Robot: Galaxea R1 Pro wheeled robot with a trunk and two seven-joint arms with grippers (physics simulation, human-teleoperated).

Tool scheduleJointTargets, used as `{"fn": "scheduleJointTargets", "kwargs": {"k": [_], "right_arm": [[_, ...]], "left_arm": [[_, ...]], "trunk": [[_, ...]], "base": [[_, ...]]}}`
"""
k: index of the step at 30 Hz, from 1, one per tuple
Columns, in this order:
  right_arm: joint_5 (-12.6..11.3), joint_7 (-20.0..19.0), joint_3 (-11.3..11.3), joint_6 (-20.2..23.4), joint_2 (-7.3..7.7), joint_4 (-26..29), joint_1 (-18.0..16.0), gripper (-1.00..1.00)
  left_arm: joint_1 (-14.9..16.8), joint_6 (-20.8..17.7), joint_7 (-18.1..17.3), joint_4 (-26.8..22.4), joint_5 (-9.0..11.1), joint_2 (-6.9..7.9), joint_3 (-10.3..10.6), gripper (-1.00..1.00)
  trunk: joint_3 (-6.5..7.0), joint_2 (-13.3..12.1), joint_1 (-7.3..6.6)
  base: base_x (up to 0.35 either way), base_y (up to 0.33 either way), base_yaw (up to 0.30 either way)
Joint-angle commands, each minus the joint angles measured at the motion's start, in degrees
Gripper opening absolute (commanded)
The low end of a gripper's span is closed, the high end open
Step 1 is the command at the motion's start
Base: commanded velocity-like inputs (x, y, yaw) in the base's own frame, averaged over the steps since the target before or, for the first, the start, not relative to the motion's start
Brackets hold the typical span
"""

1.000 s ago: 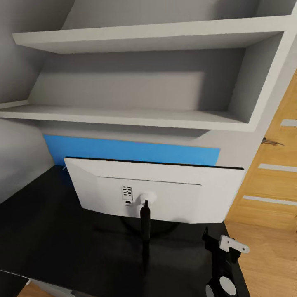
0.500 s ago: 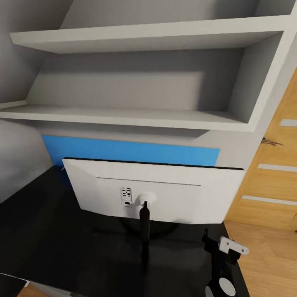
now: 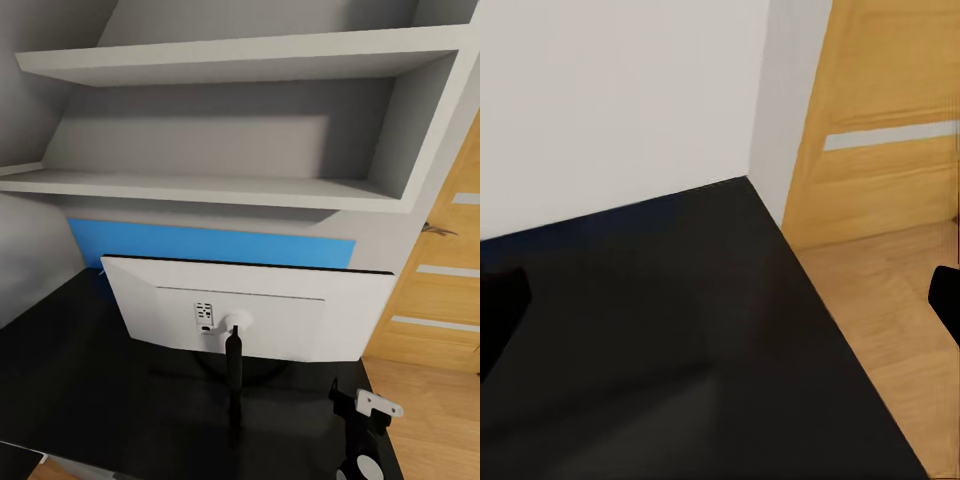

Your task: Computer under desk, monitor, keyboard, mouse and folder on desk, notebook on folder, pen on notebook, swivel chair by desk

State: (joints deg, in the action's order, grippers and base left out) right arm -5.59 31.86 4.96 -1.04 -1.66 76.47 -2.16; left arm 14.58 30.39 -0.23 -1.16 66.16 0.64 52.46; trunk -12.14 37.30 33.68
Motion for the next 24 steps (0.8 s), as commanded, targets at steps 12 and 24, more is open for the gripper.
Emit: {"fn": "scheduleJointTargets", "kwargs": {"k": [12,24], "right_arm": [[-0.43,-8.78,0.05,-1.42,1.81,-1.90,-3.53,1.00],[-0.46,-9.80,0.05,-4.24,2.24,-18.90,-19.81,1.00]], "left_arm": [[-2.32,0.38,-1.17,-0.07,0.55,1.72,0.46,1.00],[-2.71,0.46,-4.75,-0.07,0.64,3.04,0.45,1.00]], "trunk": [[-0.09,0.07,0.01],[-0.09,0.07,0.01]], "base": [[0.000,0.000,0.000],[0.000,0.000,0.000]]}}
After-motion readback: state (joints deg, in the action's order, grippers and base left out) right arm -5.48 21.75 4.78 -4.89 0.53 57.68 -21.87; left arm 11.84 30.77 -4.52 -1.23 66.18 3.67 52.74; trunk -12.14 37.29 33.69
